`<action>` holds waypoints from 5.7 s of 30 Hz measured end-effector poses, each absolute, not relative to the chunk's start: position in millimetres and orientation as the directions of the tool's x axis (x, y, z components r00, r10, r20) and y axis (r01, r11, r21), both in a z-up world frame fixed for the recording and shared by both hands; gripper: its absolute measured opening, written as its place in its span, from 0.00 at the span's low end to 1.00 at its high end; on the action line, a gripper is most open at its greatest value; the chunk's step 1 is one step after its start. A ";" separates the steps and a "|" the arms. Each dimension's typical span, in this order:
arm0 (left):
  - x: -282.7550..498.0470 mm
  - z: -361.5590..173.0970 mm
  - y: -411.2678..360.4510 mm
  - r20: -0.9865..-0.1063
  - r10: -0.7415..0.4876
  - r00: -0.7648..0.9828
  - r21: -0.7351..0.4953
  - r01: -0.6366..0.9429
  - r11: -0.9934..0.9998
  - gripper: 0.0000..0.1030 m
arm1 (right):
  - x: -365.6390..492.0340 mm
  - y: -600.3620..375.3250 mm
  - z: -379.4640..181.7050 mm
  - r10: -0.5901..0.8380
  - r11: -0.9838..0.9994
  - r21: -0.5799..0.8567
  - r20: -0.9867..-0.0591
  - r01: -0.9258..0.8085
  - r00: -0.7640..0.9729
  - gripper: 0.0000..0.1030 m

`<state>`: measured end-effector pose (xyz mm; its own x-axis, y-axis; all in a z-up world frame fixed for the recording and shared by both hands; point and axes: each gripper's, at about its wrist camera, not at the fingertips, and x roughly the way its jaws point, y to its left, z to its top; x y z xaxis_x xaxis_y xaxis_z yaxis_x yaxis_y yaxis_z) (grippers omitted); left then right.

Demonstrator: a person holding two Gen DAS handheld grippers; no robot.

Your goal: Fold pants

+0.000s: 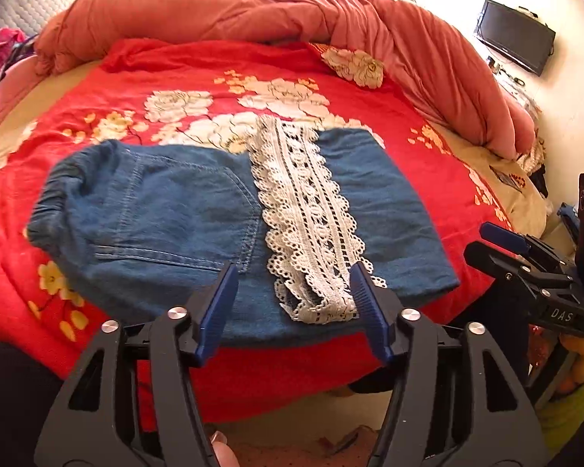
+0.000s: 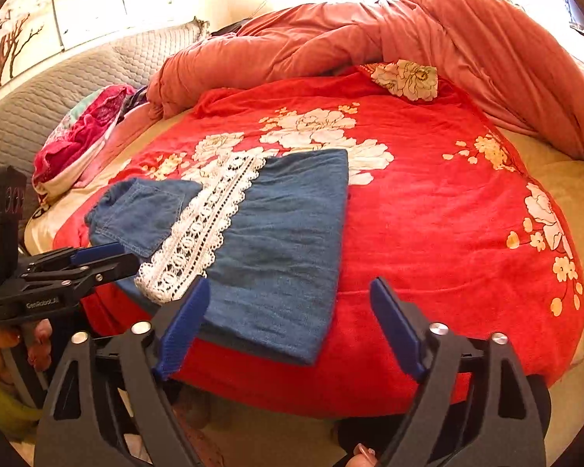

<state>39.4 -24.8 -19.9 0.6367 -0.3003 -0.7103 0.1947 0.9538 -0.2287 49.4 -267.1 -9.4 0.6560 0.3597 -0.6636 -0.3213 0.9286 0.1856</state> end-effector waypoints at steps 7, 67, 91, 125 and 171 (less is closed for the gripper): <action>33.0 -10.9 -11.3 -0.690 -0.284 0.665 -0.232 0.168 0.958 0.73 | 46.1 -258.5 -0.2 0.349 0.932 0.166 -0.652 -0.322 0.673 0.92; 86.5 -61.8 123.2 -0.738 -0.324 0.591 -0.492 -0.144 0.858 0.54 | 213.4 36.7 -22.6 0.559 0.462 0.275 -0.828 -0.843 0.036 0.92; 84.1 -43.4 93.7 -0.635 -0.434 0.639 -0.580 -0.023 0.814 0.78 | 213.3 -64.1 23.7 0.821 0.382 0.490 -0.569 -0.784 0.044 0.35; 68.4 -31.8 -93.7 -0.590 -0.624 0.513 -0.465 0.416 0.782 0.73 | 180.3 -261.4 -1.7 0.755 0.641 0.486 -0.542 -0.595 0.370 0.79; 46.2 3.1 -41.1 -0.649 -0.431 0.627 -0.337 0.271 0.902 0.85 | 63.5 -315.1 7.8 0.493 0.868 0.281 -0.568 -0.408 0.658 0.92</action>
